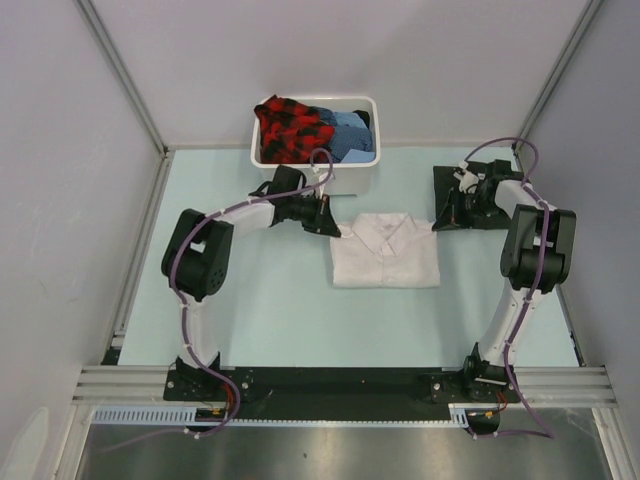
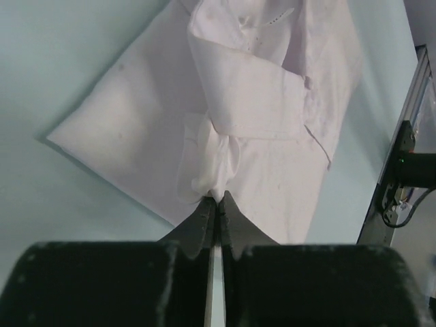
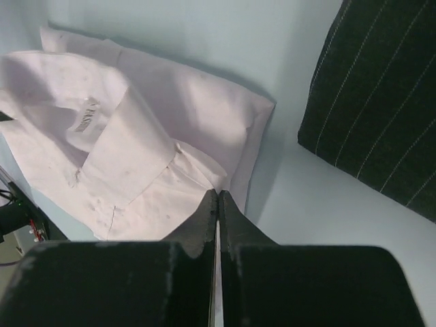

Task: Fold and stack the long sleeve shirts
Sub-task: Fold the shirt

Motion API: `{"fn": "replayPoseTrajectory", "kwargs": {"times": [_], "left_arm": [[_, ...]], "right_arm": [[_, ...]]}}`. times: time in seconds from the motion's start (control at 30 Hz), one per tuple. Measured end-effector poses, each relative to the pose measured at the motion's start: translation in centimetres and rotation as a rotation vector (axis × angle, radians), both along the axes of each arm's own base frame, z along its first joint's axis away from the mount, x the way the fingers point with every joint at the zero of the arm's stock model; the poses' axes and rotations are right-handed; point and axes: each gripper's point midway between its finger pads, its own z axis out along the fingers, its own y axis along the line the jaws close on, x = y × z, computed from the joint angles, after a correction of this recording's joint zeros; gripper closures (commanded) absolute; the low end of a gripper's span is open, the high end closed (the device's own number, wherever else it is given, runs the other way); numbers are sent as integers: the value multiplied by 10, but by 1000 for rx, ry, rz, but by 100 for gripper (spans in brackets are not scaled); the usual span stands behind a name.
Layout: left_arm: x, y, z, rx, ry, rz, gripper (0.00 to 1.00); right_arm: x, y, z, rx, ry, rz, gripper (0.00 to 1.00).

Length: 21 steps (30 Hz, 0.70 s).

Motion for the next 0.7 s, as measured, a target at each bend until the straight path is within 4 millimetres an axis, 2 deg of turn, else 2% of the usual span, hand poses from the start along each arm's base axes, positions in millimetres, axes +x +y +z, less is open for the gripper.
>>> {"fn": "replayPoseTrajectory", "kwargs": {"times": [0.03,0.1,0.13,0.2,0.23,0.3,0.33,0.4,0.47,0.53,0.57,0.6,0.63,0.7], "left_arm": [[3,0,-4,6,1,4,62],[11,1,-17,25,21,19,51],[14,3,-24,33,39,30,42],[13,13,-37,46,82,57,34],[11,20,-38,42,99,70,29],[0,33,-32,23,114,93,10],[-8,39,-23,11,119,98,7],[-28,43,13,-37,86,95,0],[-47,28,53,-107,20,55,1],[-77,-2,89,-198,-35,-34,1],[-94,-19,100,-238,-37,-87,1],[-108,-35,105,-270,-28,-138,1],[-124,-54,102,-293,3,-192,1],[-141,-75,80,-294,95,-240,1]], "right_arm": [[2,1,0,0,-6,-2,75],[5,4,-1,-1,-15,3,54],[5,5,-1,1,-10,-3,43],[5,6,0,0,-12,0,32],[3,5,2,-1,-12,3,20],[-5,0,13,14,-10,-3,9],[-11,-3,23,32,-18,-10,1],[-27,-3,48,68,-45,-17,0],[-51,11,76,126,-92,-11,0],[-82,47,93,208,-105,42,0],[-97,68,95,250,-100,84,0],[-108,83,93,285,-81,110,0],[-123,105,86,334,-32,151,0],[-138,125,68,382,62,174,0]]}}
